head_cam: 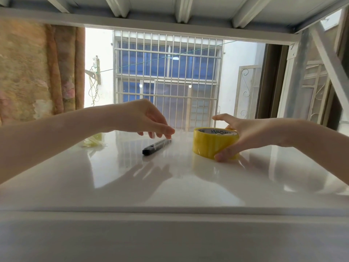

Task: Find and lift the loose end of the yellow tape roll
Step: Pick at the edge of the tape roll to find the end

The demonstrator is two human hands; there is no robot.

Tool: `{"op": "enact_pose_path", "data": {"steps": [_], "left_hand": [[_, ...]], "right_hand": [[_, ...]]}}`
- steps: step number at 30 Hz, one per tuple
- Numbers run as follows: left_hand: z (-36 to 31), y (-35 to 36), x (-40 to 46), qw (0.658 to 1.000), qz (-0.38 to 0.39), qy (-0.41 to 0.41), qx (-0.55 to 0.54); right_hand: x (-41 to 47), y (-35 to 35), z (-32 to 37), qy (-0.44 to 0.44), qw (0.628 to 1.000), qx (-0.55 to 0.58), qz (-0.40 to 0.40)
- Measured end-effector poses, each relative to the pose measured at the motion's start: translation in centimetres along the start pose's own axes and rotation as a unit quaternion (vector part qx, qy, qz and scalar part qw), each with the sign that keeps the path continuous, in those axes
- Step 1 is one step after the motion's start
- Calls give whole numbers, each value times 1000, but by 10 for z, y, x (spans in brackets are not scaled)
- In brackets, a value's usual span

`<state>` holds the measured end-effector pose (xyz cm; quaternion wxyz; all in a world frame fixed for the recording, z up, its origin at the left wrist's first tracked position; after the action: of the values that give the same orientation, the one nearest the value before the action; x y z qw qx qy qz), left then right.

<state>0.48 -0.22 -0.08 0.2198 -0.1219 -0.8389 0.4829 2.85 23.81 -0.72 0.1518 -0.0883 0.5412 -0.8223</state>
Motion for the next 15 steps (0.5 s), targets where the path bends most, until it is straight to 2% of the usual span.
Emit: {"op": "enact_pose_path", "data": {"steps": [9,15], "left_hand": [[0,-4,2,999,-31,-14,-26],[-3,-3,-1,1000,4,-11,-23]], "right_hand": [[5,-3,-2,-10,994,80,-77],[7,-5,0,-43,979,124,-159]]}}
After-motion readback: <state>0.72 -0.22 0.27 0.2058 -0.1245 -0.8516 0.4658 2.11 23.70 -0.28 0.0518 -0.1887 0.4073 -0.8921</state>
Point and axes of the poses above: each hand's wrist, its own x-axis towards the middle knuckle, its own y-axis out of the palm, z = x × y, the point moved 1 cm from there along x, towards the middle knuckle, and after that the axes turned 5 degrees about -y, right-handed, at the moved point
